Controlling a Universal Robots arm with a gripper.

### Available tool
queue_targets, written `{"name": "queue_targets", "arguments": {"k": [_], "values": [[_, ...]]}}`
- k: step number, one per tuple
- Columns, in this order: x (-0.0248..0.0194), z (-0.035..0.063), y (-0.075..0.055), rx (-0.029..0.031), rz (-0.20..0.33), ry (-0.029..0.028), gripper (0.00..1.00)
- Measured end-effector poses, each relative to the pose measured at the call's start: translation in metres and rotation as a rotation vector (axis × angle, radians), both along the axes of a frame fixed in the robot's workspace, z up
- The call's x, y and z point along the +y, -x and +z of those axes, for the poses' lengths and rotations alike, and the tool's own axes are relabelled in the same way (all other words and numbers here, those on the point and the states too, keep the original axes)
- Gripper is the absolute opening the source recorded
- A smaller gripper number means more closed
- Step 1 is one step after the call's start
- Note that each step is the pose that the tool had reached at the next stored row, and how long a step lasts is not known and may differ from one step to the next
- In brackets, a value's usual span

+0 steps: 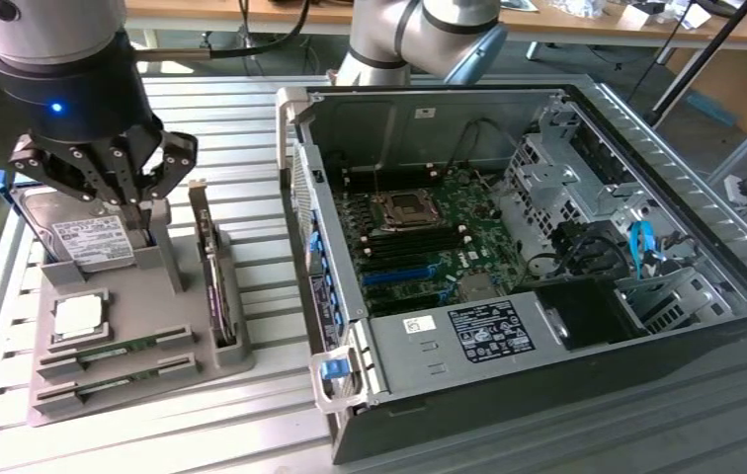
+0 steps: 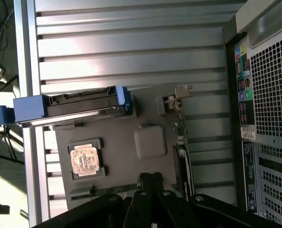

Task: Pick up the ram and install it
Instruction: 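Reach for the ram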

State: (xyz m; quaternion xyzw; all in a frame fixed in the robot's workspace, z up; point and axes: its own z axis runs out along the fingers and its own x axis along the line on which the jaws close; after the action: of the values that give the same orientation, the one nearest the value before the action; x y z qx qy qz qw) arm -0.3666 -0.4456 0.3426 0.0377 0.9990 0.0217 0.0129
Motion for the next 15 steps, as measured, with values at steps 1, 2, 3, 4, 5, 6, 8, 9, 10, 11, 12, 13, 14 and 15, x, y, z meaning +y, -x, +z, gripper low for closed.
{"name": "queue_targets", "arguments": {"k": [1,2,3,4,5,6,8,9,10,11,12,13,14,15], "values": [[-0.0032,0.0001,0.0,0.0001,0.0,0.0001,0.11],[-0.0062,0.0001,0.0,0.0001,0.0,0.0001,0.11],[-0.0101,0.0,0.0,0.0,0.0,0.0,0.11],[-0.013,0.0,0.0,0.0,0.0,0.0,0.11],[-0.016,-0.0001,0.0,-0.0002,0.0,-0.0001,0.11],[-0.0202,0.0001,0.0,0.0001,0.0,0.0001,0.11],[-0.0269,0.0,0.0,0.0001,0.0,0.0001,0.11],[-0.0297,-0.0001,0.0,-0.0001,0.0,0.0,0.11],[-0.0331,-0.0001,0.0,-0.0001,0.0,-0.0001,0.11],[-0.038,0.0,0.0,0.0001,0.001,0.0001,0.11],[-0.0428,-0.0001,0.0,0.0,0.001,0.0,0.11],[-0.0478,-0.0001,0.0,0.0001,0.001,0.0001,0.11],[-0.0532,-0.0002,0.0,0.0001,0.001,0.0,0.11],[-0.0585,-0.0002,0.0,0.0,0.001,0.0001,0.11]]}}
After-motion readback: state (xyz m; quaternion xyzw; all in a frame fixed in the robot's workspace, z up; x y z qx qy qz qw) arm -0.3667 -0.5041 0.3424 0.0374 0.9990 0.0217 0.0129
